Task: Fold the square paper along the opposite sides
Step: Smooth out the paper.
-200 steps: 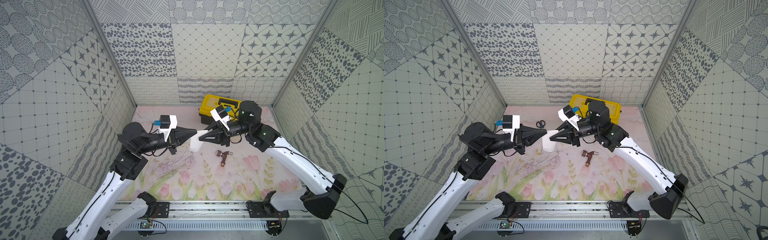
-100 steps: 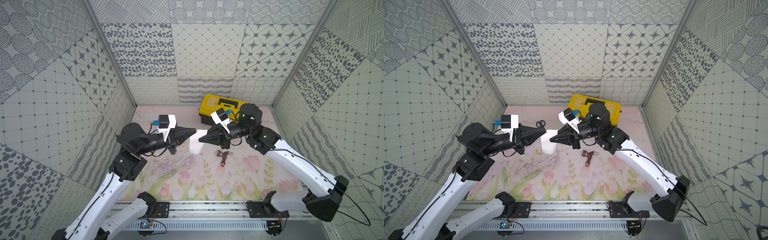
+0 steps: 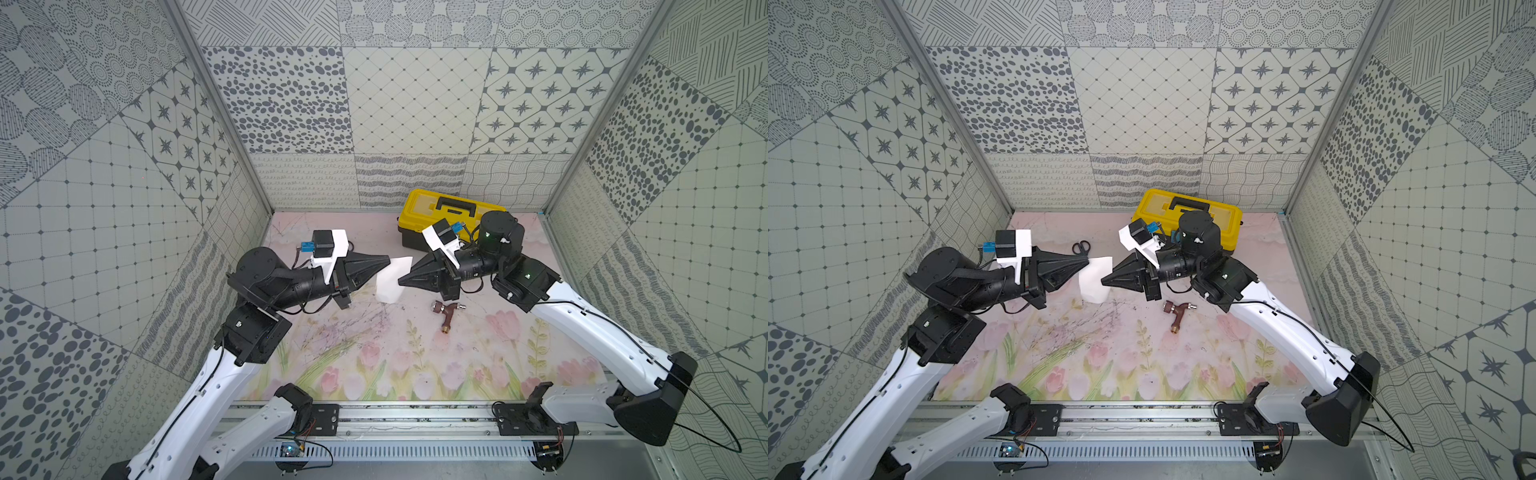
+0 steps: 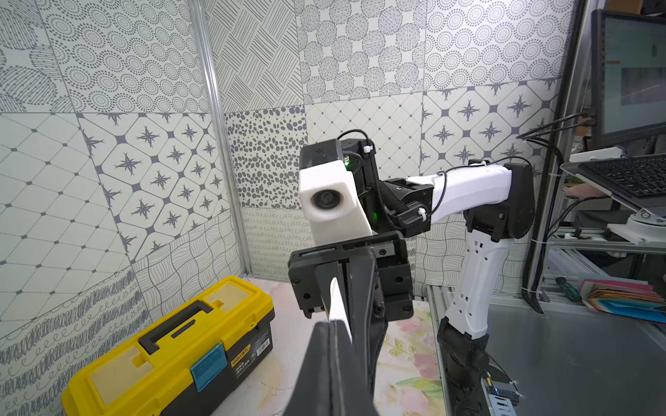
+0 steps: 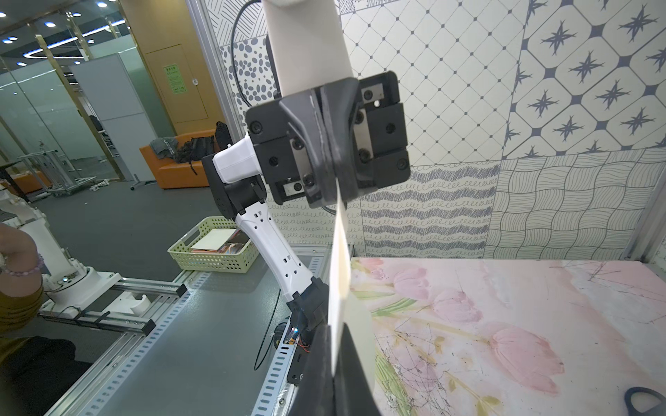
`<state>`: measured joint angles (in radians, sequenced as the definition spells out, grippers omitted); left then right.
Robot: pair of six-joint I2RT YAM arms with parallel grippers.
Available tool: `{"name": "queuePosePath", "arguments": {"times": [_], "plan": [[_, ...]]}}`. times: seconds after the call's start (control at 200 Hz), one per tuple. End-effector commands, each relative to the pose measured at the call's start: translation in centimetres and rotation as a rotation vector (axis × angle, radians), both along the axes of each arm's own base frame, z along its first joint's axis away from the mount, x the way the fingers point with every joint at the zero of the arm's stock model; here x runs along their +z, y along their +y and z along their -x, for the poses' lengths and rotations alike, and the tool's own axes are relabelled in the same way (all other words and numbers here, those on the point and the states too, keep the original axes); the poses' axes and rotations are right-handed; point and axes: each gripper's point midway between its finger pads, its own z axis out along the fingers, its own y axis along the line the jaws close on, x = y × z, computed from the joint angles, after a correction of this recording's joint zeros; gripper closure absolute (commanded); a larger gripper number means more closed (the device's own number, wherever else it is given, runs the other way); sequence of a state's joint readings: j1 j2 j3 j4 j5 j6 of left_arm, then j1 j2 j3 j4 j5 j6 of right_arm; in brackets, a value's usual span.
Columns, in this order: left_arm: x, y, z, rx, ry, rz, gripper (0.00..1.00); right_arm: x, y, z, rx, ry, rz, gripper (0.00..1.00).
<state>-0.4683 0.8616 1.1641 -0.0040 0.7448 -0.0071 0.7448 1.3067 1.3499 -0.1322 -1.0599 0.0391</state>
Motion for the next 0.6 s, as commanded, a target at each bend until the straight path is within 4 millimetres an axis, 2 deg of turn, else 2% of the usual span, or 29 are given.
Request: {"name": "queuePosePath", "arguments": {"times": [0.0, 0.145, 0.18, 0.24, 0.265, 0.335, 0.425, 0.595], "plan": [[2.2, 0.5, 0.5, 0.018, -0.071, 0.048, 1.00, 0.9, -0.4, 0.4, -0.007, -0.029, -0.037, 1.00], [2.6, 0.7, 0.5, 0.034, -0.073, 0.053, 0.99, 0.7, -0.3, 0.3, -0.009, -0.023, -0.035, 1.00], [2.6, 0.8, 0.4, 0.037, -0.072, 0.055, 0.84, 0.7, -0.3, 0.3, -0.013, -0.026, -0.036, 1.00], [2.6, 0.8, 0.6, 0.032, -0.073, 0.055, 0.48, 0.8, -0.4, 0.2, -0.022, -0.033, -0.037, 1.00], [2.6, 0.8, 0.7, 0.027, -0.074, 0.054, 0.36, 0.9, -0.4, 0.2, -0.025, -0.036, -0.037, 1.00], [2.4, 0.8, 1.1, 0.012, -0.080, 0.053, 0.19, 1.1, -0.6, 0.2, -0.040, -0.052, -0.038, 1.00], [2.1, 0.6, 1.7, -0.014, -0.085, 0.039, 0.09, 1.5, -0.9, 0.1, -0.056, -0.071, -0.043, 1.00], [0.8, 0.0, 1.1, -0.041, -0.045, -0.009, 0.04, 2.5, -1.2, 0.2, -0.056, -0.094, -0.061, 1.00]]}}
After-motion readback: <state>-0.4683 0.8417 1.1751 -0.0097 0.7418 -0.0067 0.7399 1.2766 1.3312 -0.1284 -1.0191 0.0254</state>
